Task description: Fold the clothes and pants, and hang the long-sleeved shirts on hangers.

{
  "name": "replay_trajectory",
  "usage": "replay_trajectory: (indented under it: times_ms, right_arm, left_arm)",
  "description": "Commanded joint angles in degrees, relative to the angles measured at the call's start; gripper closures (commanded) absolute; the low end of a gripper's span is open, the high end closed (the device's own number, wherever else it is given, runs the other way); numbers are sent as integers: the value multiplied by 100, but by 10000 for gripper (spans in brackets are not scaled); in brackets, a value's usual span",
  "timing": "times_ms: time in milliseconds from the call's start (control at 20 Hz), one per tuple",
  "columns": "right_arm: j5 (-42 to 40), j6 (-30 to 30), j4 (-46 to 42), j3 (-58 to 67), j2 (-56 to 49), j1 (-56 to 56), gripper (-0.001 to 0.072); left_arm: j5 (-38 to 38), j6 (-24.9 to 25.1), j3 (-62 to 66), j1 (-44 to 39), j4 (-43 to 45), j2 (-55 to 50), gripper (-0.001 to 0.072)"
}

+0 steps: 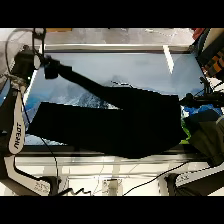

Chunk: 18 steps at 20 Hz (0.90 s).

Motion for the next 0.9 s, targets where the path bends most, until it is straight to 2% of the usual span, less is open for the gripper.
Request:
replay_trajectory:
  times_ms: [0, 50, 100, 150, 200, 250, 450, 600, 700, 850]
  right_arm:
    - [17, 0, -9, 7, 4, -2, 689]
    - [-2, 2, -44, 7, 4, -2, 689]
    - [-20, 0, -72, 7, 4, -2, 689]
    - [-20, 0, -74, 7, 4, -4, 689]
    - [-20, 0, -72, 7, 4, -2, 689]
    - [-20, 0, -72, 7, 4, -2, 688]
    - [-17, 0, -72, 7, 4, -2, 689]
    - [-26, -17, -74, 7, 4, -2, 689]
    - [-52, -24, -74, 7, 4, -2, 689]
    - [-195, -24, -74, 7, 4, -2, 689]
  left_arm:
    - [-975, -22, -833, 168, 24, -271, 696]
    - [-1054, -28, -1064, 212, 26, -332, 687]
    - [-1084, -197, -1178, 260, 26, -393, 568]
    - [-1095, -555, -1182, 313, 48, -452, 216]
    - [-1045, -1062, -1182, 354, 175, -461, 2]
    - [-1032, -1539, -1167, 398, 356, -442, -11]
    - [-1014, -2498, -1060, 643, 457, -385, -6]
    - [-951, -3442, -1043, 903, 446, -391, -3]
    - [-741, -3578, -1045, 1099, 125, -435, 6]
    - [-120, -3298, -1043, 1504, -1438, -566, 8]
